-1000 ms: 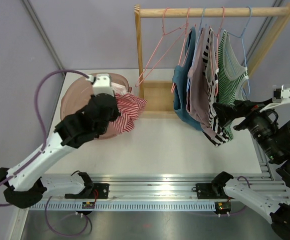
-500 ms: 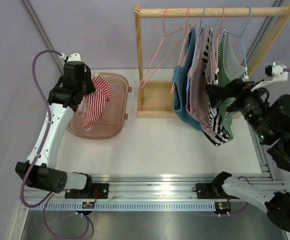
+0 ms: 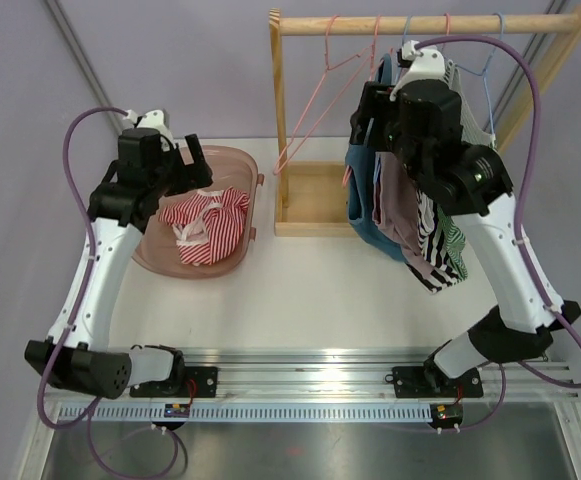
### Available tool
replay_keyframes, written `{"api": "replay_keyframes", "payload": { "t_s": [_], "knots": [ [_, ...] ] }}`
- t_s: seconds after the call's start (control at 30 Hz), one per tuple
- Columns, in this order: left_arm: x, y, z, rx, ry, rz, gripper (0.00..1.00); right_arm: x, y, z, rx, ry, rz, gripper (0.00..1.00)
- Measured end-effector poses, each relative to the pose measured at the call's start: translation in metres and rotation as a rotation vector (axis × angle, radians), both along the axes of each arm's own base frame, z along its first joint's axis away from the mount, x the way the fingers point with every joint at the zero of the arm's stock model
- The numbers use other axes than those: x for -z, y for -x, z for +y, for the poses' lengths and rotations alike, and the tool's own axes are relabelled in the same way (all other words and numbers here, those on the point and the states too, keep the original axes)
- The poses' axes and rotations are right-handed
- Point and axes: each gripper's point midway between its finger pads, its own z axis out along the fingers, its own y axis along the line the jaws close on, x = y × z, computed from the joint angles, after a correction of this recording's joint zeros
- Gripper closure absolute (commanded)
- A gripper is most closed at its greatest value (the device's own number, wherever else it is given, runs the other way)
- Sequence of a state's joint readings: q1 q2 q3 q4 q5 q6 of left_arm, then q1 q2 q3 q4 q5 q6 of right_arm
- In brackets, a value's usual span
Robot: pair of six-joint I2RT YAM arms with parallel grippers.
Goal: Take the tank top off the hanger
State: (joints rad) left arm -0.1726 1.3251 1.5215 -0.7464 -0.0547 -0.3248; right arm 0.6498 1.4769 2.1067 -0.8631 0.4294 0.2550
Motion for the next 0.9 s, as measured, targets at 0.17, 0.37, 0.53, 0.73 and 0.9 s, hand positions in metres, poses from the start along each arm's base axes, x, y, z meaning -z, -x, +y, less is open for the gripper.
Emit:
{"api": "replay_keyframes", "payload": {
  "t_s": [0.17, 0.37, 0.53, 0.73, 0.9],
  "knots": [
    [-0.021, 0.045, -0.006, 0.055, 0.025, -0.080, 0.01, -0.006, -0.032, 0.010, 0.061, 0.031, -0.020, 0.45],
    [-0.022, 0.102, -0.012, 0.128, 0.050, -0.151, 0.01, 0.005, -0.061, 0.009, 0.138, 0.068, -0.011, 0.45],
    [-0.019, 0.123, -0.008, 0.149, 0.039, -0.170, 0.01, 0.029, -0.090, 0.006, 0.194, 0.107, 0.028, 0.66],
    [-0.012, 0.132, -0.004, 0.169, -0.003, -0.169, 0.01, 0.046, -0.102, 0.007, 0.210, 0.122, 0.059, 0.91],
    [0.008, 0.136, -0.003, 0.181, -0.028, -0.125, 0.01, 0.043, -0.096, 0.004, 0.214, 0.107, 0.056, 1.00]
  ]
}}
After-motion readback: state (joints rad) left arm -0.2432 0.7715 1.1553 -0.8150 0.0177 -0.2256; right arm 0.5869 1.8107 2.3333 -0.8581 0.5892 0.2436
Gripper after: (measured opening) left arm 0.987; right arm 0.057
